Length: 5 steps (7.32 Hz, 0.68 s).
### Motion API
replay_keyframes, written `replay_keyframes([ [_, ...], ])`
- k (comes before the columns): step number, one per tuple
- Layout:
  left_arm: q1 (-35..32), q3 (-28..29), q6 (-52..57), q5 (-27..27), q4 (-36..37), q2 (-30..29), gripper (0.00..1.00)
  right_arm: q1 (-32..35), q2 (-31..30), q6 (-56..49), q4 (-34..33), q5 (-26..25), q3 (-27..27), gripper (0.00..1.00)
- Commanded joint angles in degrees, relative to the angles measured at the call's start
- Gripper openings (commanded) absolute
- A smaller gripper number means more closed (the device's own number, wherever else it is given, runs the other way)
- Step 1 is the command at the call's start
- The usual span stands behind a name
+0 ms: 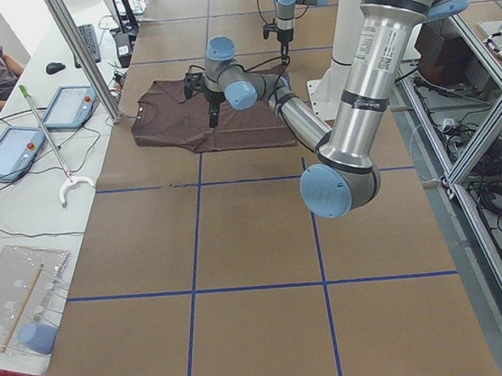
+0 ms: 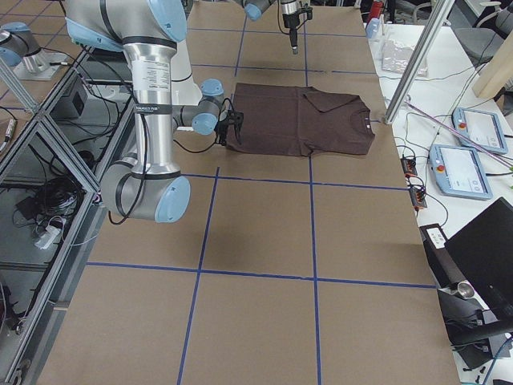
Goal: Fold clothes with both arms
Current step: 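Lower the left gripper to the other hem corner nearest the robot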
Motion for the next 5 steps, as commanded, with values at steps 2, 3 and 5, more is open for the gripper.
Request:
replay_keyframes([
  [2,17.51,-8.70,-23.79,12.38,0.90,7.74,0.99,1.28,0.13,-0.01,0.00,0.53,0.22,0.00],
  [3,23.48,-8.63,-31.36,16.60,2.22,8.01,0.97,1.89,0.30,-0.01,0.08,0.70,0.22,0.00],
  [5,28.53,-8.28,-37.21,20.49,6.26,8.01,0.95,2.34,0.57,-0.10,0.09,0.79,0.22,0.00],
])
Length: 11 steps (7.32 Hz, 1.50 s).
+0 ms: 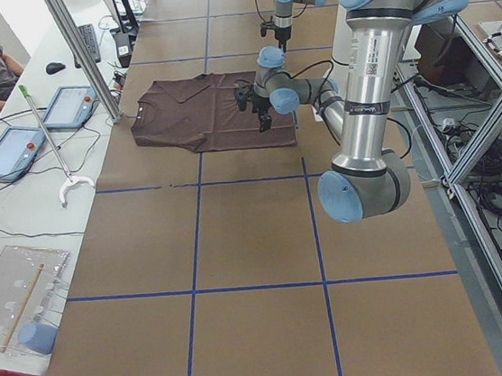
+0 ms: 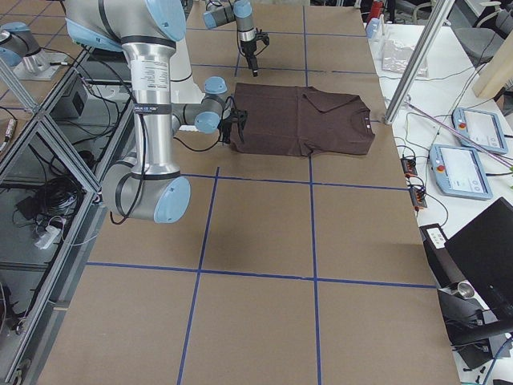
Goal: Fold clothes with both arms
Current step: 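Lower the left gripper to the other hem corner nearest the robot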
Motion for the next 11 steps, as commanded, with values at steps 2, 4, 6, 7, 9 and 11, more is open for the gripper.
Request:
replay_keyframes([
  [2,6.46,2.22,-7.37,3.13,2.00,0.39,0.95,0.52,0.30,-0.12,0.01,0.07,0.09,0.00],
  [4,7.88,4.26,-8.53,5.76,1.91,0.30,0.91,0.79,0.30,-0.12,0.01,0.07,0.27,0.00],
  [6,7.88,4.35,-8.53,5.77,2.00,0.47,0.86,0.79,0.30,-0.12,0.01,0.15,0.36,0.00],
  [7,7.79,4.17,-8.97,5.77,2.00,0.47,0.78,0.79,0.30,-0.12,-0.07,0.24,0.53,0.00],
  [9,7.88,4.00,-9.85,5.77,2.00,0.82,0.49,1.23,0.30,-0.12,-0.07,0.50,0.71,0.00],
  [11,7.97,4.08,-9.76,5.77,2.00,0.82,0.34,1.32,0.30,-0.12,-0.07,0.77,0.79,0.00],
])
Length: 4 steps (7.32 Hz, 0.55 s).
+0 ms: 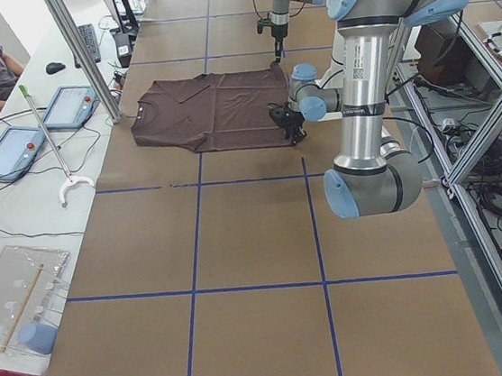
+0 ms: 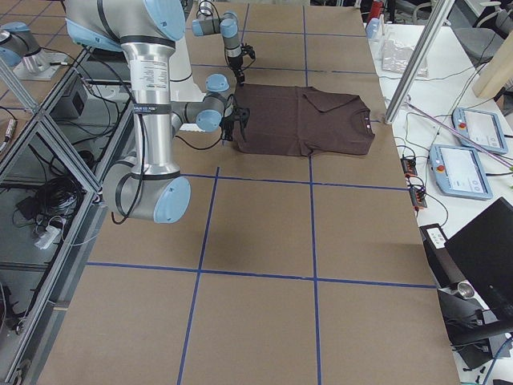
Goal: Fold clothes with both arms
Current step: 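Grasp both hem corners with the left and right grippers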
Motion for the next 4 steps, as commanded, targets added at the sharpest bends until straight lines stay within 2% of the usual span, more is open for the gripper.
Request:
replay_keyframes([
  [1,0.04,-0.01,0.02,0.00,0.00,0.04,0.26,0.16,0.00,-0.09,0.00,0.12,-0.04,0.00],
  [3,0.13,-0.01,0.02,-0.09,0.09,0.04,0.11,0.33,-0.09,-0.26,0.00,0.12,-0.04,0.00],
  [4,0.13,-0.18,0.19,-0.09,0.09,0.04,0.32,0.33,-0.09,-0.26,0.00,0.12,-0.04,0.00],
])
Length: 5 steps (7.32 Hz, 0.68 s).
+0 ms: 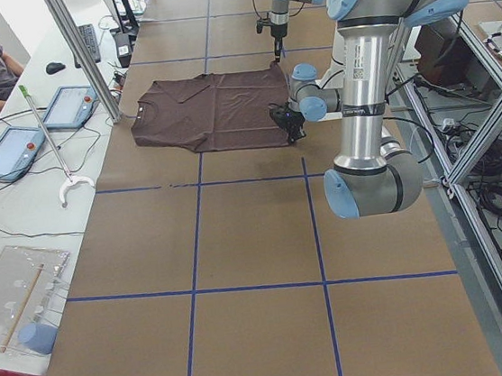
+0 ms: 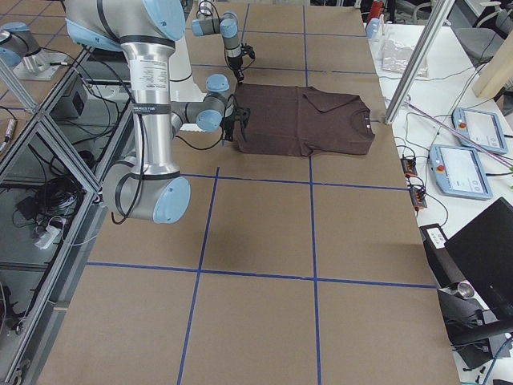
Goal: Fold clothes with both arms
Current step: 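Grasp both hem corners with the left and right grippers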
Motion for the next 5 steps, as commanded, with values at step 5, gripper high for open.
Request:
replay_keyframes([
  [5,0.56,-0.04,0.14,-0.01,0.91,0.70,0.98,0.14,-0.01,-0.13,0.00,0.00,0.00,0.00],
])
